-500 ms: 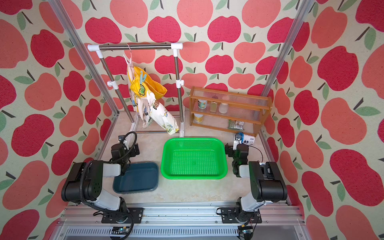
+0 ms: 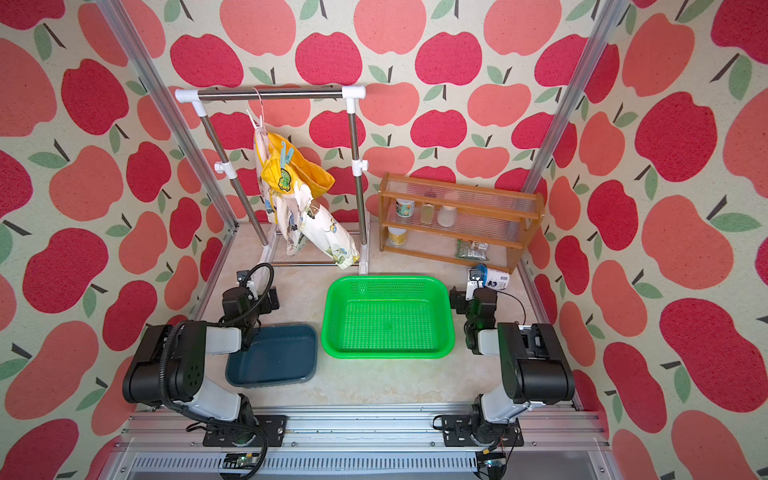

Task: Remove the clothespins securing jackets to the hanger
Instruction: Pick up the hanger from the clothesline.

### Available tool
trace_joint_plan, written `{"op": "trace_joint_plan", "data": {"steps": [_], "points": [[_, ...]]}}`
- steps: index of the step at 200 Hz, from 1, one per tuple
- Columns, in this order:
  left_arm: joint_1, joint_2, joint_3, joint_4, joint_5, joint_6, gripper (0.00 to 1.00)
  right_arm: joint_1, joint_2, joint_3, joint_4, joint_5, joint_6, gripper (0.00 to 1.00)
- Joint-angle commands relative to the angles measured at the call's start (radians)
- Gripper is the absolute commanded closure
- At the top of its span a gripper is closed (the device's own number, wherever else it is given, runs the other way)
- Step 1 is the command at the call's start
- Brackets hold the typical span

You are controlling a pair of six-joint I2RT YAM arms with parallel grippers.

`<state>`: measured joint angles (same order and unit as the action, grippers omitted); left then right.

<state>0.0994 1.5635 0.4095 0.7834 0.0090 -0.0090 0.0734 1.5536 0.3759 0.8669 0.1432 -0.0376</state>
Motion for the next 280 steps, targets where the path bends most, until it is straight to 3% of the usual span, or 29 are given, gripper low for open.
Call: {"op": "trace_joint_plan", "data": {"steps": [1,46,59,86,105,150,171,193,213,225,252,280], "points": [[-0.004,0.004,0.012,0.017,0.014,-0.008,0.00,-0.003,-0.003,0.022,-0.002,-0.017,-0.014,0.01],[-0.004,0.004,0.014,0.019,0.014,-0.007,0.00,-0.005,-0.002,0.023,-0.005,-0.021,-0.012,0.01],[0.002,-0.020,0.053,-0.062,0.053,0.003,0.00,-0.006,-0.003,0.022,-0.002,-0.021,-0.013,0.01],[-0.025,-0.086,0.381,-0.657,0.104,0.007,0.00,-0.002,-0.036,0.022,-0.020,0.098,0.025,0.01],[-0.047,-0.111,0.538,-0.852,0.112,-0.040,0.00,0.017,-0.081,0.028,-0.040,0.116,-0.012,0.01],[-0.145,-0.254,0.657,-0.980,0.049,-0.135,0.00,0.037,-0.265,0.287,-0.570,0.115,0.006,0.01],[-0.190,-0.316,0.717,-1.110,0.031,-0.260,0.00,0.045,-0.328,0.424,-0.810,0.095,0.132,0.01],[-0.286,-0.369,0.752,-1.220,-0.002,-0.452,0.00,0.071,-0.329,0.632,-1.152,0.014,0.324,0.01],[-0.443,-0.410,0.759,-1.246,-0.107,-0.593,0.00,0.148,-0.324,0.747,-1.283,-0.132,0.464,0.01],[-0.533,-0.419,0.762,-1.244,-0.172,-0.675,0.00,0.229,-0.335,0.776,-1.285,-0.181,0.547,0.01],[-0.696,-0.387,0.800,-1.276,-0.260,-0.855,0.00,0.434,-0.332,0.839,-1.262,-0.157,0.699,0.01],[-0.760,-0.351,0.874,-1.324,-0.312,-0.847,0.00,0.518,-0.320,0.836,-1.075,-0.200,0.661,0.01]]}}
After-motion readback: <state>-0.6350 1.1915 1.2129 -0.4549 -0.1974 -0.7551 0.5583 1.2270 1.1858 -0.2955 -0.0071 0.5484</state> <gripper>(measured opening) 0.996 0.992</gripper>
